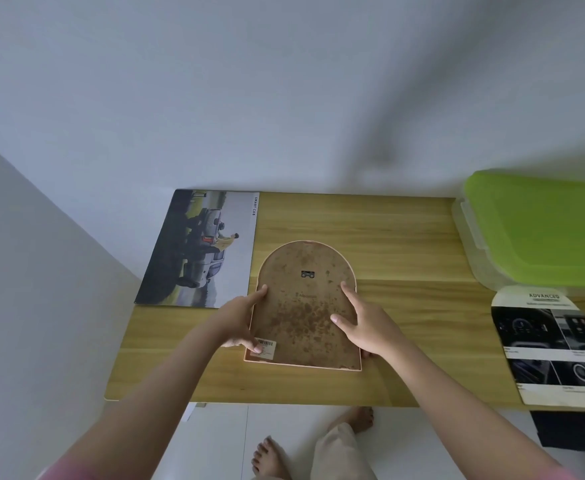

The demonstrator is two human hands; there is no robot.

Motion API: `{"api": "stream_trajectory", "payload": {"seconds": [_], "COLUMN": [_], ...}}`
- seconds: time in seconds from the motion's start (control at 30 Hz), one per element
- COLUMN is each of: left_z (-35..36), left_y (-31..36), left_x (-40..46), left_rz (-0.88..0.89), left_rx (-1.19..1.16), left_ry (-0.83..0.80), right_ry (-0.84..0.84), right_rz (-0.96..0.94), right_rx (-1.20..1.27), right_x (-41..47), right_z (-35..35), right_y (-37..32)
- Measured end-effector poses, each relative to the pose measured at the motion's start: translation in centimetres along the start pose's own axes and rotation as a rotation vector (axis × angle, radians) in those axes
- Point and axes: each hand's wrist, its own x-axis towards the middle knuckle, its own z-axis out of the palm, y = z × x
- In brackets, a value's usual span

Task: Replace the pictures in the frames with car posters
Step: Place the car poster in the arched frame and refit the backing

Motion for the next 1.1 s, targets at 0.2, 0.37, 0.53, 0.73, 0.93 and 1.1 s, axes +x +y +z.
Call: {"api": "stream_trajectory", "payload": {"seconds": [0.2, 0.37, 0.53, 0.73, 0.93, 1.1], "left_z": [0.3, 0.5, 0.4, 1.0, 1.0, 0.4], "left_y": [0.6, 0.6, 0.9, 1.7, 2.1, 2.1], "left_x": [-0.2, -1.6, -3.7, -5.0, -5.5, -6.5], "left_rz": [-0.021, 0.002, 0.070, 0.161, 0.199, 0.233], "left_rx": [-0.022, -0.152, -0.494, -0.594, -0.627, -0.661], "left_ry": [0.030, 0.040, 0.114, 0.119, 0.156, 0.164], "right_ry": [0.074, 0.242, 0.308, 0.328, 0.387, 0.386], "right_rz": [-0.030, 0.033, 0.057, 0.097, 0.119, 0.046], "right_rx": [-0.029, 0.031, 0.407, 0.815, 0.956, 0.943], "right_x": [-0.1, -1.3, -1.7, -2.1, -1.9, -3.3], "right_z": [0.6, 2.1, 3.0, 1.1, 0.3, -0.4], "right_y": [0.3, 0.7, 1.5, 1.0, 0.5, -0.1]}}
